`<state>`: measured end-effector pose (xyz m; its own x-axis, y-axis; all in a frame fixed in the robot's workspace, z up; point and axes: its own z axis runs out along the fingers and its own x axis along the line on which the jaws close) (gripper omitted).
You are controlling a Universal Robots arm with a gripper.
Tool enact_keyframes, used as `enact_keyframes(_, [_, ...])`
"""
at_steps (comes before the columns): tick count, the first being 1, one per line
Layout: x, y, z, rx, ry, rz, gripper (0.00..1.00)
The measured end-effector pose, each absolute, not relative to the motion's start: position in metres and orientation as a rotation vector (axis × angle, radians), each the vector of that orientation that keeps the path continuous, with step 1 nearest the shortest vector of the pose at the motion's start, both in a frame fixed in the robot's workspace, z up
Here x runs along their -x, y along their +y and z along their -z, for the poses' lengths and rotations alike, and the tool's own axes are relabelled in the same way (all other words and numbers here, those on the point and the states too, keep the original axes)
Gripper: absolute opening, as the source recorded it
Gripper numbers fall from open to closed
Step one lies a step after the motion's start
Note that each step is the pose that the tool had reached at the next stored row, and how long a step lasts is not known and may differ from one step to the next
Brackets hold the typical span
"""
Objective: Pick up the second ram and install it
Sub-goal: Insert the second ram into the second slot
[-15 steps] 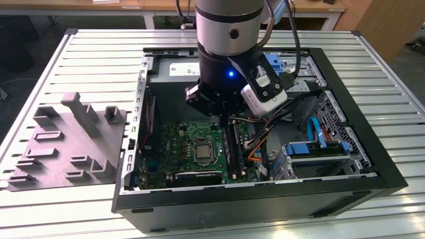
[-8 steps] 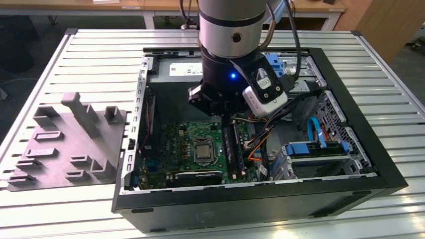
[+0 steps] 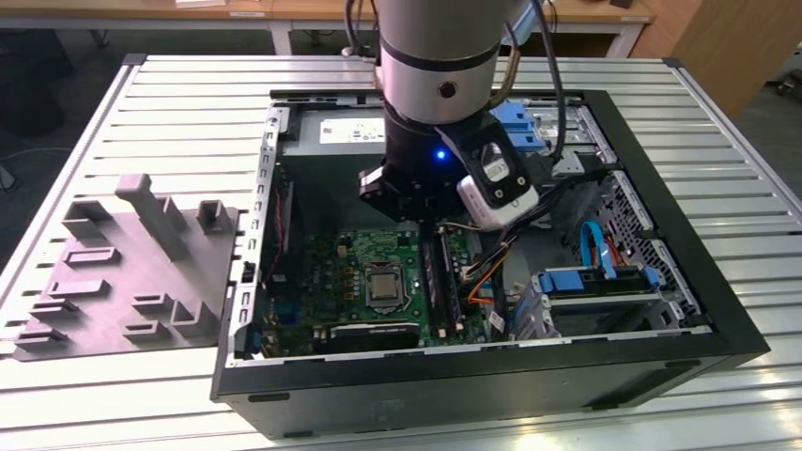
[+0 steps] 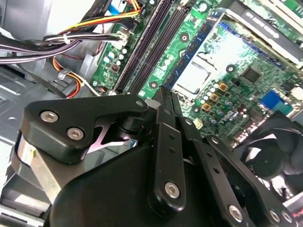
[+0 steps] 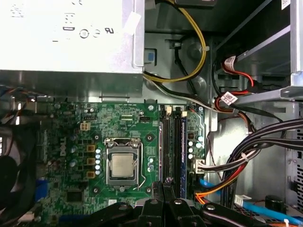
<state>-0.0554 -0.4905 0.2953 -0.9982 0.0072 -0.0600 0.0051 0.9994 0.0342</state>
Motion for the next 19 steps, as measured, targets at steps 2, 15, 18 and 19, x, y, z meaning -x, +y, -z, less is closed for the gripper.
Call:
enact_keyframes(2, [0.054, -0.491, -0.292, -0.018, 3.081, -0.055, 0.11])
enact_keyframes(15, [0.047, -0.491, -0.268, -0.059, 3.080, -0.070, 0.11])
enact_keyframes(18, [0.046, -0.491, -0.263, -0.067, 3.079, -0.076, 0.11])
enact_keyframes(19, [0.046, -0.490, -0.262, -0.067, 3.079, -0.076, 0.11])
